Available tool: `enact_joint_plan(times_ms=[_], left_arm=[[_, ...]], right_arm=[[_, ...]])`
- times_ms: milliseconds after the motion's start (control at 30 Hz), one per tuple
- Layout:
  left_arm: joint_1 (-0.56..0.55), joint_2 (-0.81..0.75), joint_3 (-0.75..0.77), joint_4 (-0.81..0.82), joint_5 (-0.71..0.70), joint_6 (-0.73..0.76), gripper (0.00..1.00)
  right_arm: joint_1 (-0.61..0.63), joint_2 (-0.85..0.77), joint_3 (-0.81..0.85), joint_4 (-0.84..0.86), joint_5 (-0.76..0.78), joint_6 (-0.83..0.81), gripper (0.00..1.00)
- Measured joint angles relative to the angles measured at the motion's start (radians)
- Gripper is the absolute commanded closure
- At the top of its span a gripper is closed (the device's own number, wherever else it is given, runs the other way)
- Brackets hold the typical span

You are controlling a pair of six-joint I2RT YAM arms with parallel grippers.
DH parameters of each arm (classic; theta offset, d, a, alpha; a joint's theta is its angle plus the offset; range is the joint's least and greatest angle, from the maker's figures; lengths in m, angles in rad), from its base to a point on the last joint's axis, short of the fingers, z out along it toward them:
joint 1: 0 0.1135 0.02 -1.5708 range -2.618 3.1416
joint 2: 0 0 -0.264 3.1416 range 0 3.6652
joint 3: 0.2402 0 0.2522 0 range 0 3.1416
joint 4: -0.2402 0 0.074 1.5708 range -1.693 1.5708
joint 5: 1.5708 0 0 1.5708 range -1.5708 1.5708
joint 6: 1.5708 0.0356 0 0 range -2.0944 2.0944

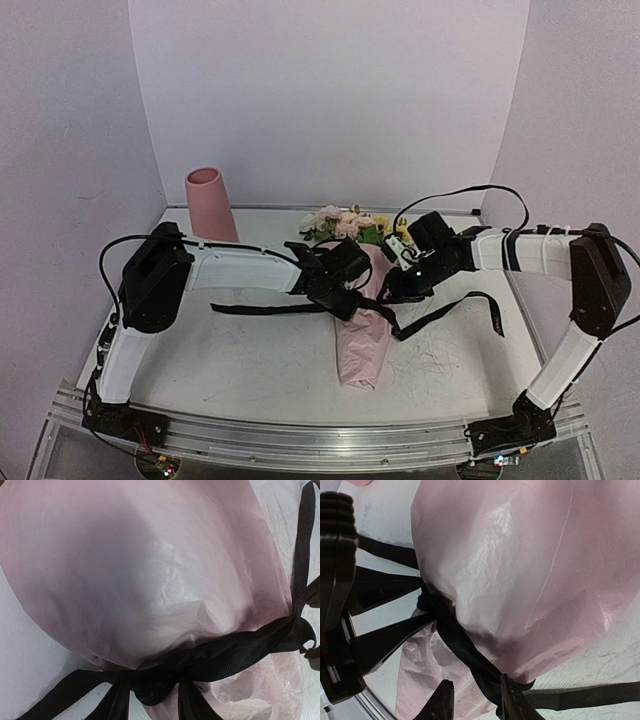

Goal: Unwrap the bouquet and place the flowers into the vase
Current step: Untie the ribbon from the wrapping paper.

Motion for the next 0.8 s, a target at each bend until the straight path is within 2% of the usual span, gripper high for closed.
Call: enact_joint_plan(times_ms=[133, 467, 700, 800], left_arm=[[0.000, 0.000, 0.006, 0.001, 0.036, 0.008, 0.58], [0.000, 0.000, 0.017, 0.008, 0.062, 0.050, 0.57], [0.000, 0.000, 0.057, -0.016, -0.109, 0.031, 0.58], [0.000, 0.000, 0.079, -0.018, -0.179, 0.020, 0.59]], right_arm=[[0.000, 0.034, 0.009, 0.003, 0.000, 0.005, 0.55], [0.000, 0.050, 0.004, -0.008, 0.045, 0.012, 0.56], [0.000, 0.050, -0.012, -0.015, 0.071, 0.015, 0.61], [0.000, 0.050, -0.017, -0.021, 0.091, 0.021, 0.68]])
